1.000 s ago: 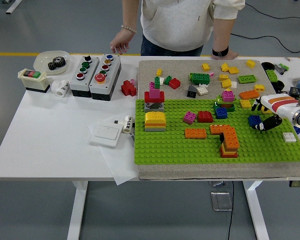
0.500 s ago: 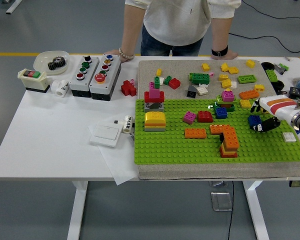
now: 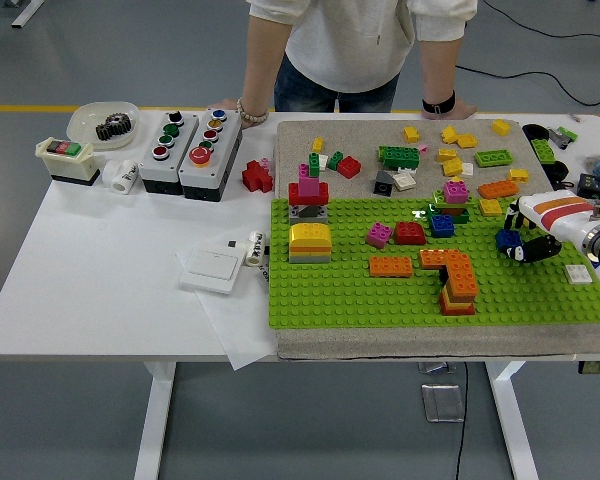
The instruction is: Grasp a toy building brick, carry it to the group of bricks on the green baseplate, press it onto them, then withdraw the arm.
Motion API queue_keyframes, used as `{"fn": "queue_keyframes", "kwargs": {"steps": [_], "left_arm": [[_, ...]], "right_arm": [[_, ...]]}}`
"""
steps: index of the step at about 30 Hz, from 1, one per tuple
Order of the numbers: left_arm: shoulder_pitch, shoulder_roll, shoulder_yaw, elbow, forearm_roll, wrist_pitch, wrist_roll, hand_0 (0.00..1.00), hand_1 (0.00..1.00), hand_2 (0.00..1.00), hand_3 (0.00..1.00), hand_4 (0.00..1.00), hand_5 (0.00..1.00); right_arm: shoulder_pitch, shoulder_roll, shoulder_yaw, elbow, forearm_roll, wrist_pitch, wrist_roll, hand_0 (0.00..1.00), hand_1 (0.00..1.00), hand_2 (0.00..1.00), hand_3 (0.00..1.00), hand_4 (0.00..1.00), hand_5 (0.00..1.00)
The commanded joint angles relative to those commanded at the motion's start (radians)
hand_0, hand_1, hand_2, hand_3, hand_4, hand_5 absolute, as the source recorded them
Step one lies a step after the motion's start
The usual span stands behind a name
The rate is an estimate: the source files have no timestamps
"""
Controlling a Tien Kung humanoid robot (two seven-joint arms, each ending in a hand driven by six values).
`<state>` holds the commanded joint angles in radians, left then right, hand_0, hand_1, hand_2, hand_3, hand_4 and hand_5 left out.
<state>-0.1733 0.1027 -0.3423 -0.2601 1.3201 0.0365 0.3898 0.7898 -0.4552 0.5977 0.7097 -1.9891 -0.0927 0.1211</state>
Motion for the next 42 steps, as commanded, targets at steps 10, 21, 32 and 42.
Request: {"fn": "queue_keyframes", "kwargs": {"steps": [10,21,32,42], "left_arm": [[-0.002,0.000,0.002,-0.001,-0.001,0.001,0.000,0.428,0.487,0.529,0.596,0.620,0.755],[-0.003,0.000,0.002,-0.001,0.001,0.000,0.000,0.428,0.487,0.529,0.596,0.621,0.755],[0.001,-0.001,-0.002,-0.001,0.005,-0.002,0.000,0.428,0.492,0.532,0.597,0.621,0.754],[0.005,0.000,-0.009,-0.001,0.018,-0.008,0.001,0.428,0.495,0.534,0.596,0.620,0.755]], "right_arm": [[-0.001,-0.001,0.003,-0.002,0.000,0.010,0.002,0.323,0.474,0.535,0.538,0.733,0.400],[0.000,-0.004,0.005,0.001,0.008,0.010,0.009,0.314,0.464,0.525,0.534,0.706,0.388],[-0.003,-0.004,0.005,0.003,0.030,0.013,0.025,0.307,0.460,0.524,0.531,0.697,0.397],[-0.005,-0.007,0.011,0.012,0.040,0.014,0.032,0.318,0.445,0.509,0.521,0.674,0.424]]}}
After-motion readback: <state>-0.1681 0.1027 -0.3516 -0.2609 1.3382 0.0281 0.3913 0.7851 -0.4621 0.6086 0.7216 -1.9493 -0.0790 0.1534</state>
